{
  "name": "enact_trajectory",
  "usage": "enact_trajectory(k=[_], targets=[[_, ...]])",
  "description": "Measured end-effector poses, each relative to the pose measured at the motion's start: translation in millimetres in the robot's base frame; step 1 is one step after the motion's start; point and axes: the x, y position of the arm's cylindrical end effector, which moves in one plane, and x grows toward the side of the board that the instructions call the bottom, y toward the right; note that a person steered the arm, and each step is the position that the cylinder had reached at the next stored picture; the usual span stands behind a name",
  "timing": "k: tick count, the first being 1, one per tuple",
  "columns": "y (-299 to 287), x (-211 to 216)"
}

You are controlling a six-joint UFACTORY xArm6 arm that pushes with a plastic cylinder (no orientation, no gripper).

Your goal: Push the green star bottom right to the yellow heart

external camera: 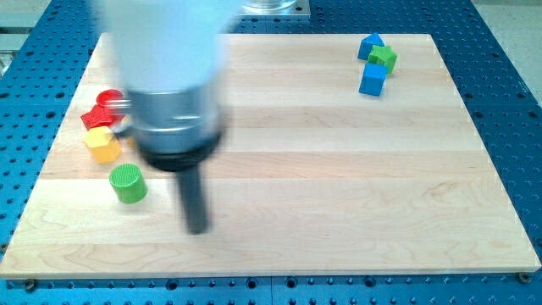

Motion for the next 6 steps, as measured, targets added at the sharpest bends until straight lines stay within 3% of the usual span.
enact_trajectory(k=[1,3,4,5,6], targets=[[-85,-25],[-10,-43],[64,-51],[73,-50],[35,-44]])
